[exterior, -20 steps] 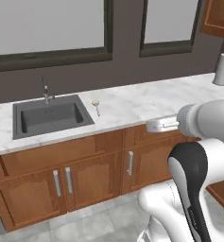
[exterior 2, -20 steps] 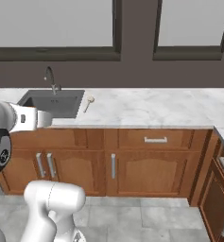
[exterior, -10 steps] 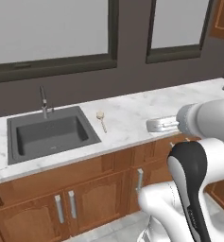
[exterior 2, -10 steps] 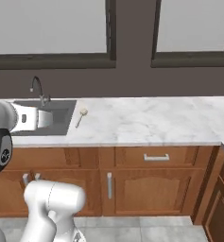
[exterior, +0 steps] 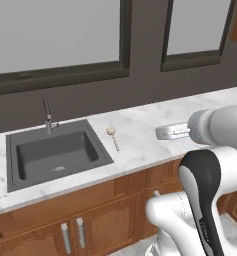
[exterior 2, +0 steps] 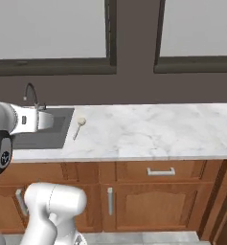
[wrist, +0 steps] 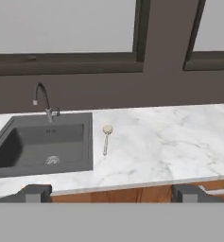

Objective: Grab the spray bottle from the cabinet, then place it next to the cutting board for sanitizing. Then grab the dish brush from the countertop next to the sink and place it next to the cutting board.

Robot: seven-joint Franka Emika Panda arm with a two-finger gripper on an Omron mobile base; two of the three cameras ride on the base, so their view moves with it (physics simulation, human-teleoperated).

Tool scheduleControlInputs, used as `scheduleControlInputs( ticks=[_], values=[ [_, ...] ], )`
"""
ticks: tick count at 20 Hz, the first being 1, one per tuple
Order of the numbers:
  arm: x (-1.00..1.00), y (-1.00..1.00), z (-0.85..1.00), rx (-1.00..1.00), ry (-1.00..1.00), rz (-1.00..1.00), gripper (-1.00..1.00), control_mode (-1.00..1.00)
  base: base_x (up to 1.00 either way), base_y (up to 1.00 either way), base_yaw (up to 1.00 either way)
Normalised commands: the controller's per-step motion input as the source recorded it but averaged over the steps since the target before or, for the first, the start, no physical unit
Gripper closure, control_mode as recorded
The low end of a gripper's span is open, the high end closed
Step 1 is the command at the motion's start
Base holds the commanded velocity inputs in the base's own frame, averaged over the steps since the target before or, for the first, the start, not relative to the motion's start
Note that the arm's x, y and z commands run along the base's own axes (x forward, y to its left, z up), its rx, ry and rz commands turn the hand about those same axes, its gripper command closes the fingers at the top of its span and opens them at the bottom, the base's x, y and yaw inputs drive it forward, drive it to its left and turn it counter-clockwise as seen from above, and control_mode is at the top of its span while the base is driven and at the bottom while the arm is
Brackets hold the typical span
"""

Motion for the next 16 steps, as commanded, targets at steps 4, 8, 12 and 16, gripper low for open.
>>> scheduleControlInputs(
  ticks=[4, 8, 12, 16],
  values=[
    [0.0, 0.0, 0.0, 0.0, 0.0, 0.0, -1.0, 1.0, 0.82, 0.02, 0.12],
    [0.0, 0.0, 0.0, 0.0, 0.0, 0.0, -1.0, 1.0, 0.66, -0.04, 0.2],
    [0.0, 0.0, 0.0, 0.0, 0.0, 0.0, -1.0, 1.0, 0.65, -0.06, 0.21],
    [0.0, 0.0, 0.0, 0.0, 0.0, 0.0, -1.0, 1.0, 0.47, -0.12, 0.2]
  ],
)
